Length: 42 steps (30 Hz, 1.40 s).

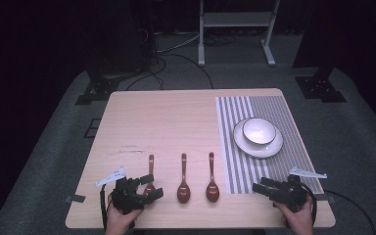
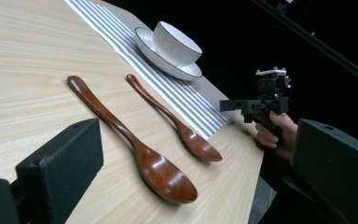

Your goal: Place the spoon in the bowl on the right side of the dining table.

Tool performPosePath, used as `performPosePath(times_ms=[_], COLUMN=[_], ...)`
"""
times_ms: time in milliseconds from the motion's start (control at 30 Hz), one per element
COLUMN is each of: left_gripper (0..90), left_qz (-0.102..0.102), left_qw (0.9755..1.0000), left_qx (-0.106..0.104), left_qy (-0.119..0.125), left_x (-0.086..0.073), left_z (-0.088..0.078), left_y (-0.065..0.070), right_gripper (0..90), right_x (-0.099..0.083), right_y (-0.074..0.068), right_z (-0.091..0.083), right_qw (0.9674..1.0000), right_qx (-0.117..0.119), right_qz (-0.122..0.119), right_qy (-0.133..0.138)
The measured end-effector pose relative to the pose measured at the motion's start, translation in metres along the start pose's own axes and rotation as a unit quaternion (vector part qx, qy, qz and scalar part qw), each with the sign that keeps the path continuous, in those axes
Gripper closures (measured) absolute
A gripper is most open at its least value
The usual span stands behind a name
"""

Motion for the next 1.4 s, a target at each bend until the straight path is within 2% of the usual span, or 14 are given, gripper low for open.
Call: performPosePath(times_ms=[767,1400], left_gripper=[1.0,1.1], left_qz=[-0.006,-0.009], left_qw=[0.9993,0.9974], left_qx=[-0.029,-0.055], left_qy=[-0.022,-0.045], left_x=[-0.01,-0.019], left_z=[0.017,0.033], left_y=[0.018,0.029], right_gripper=[25.9,26.0], right_x=[0.002,0.008], right_y=[0.001,-0.005], right_z=[0.003,0.02], right_qw=[1.0,0.9997], right_qx=[-0.003,0.002], right_qz=[-0.003,-0.006], right_qy=[-0.001,-0.022])
Point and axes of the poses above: each handheld gripper's, and its own axes: z roughly forward along the jaws, x roughly out of its top, y roughly to its right, the point moved 10 cm from there along z, roughly forward along the jaws, and after that the axes turned 5 degrees about x, right-handed, at the moved point
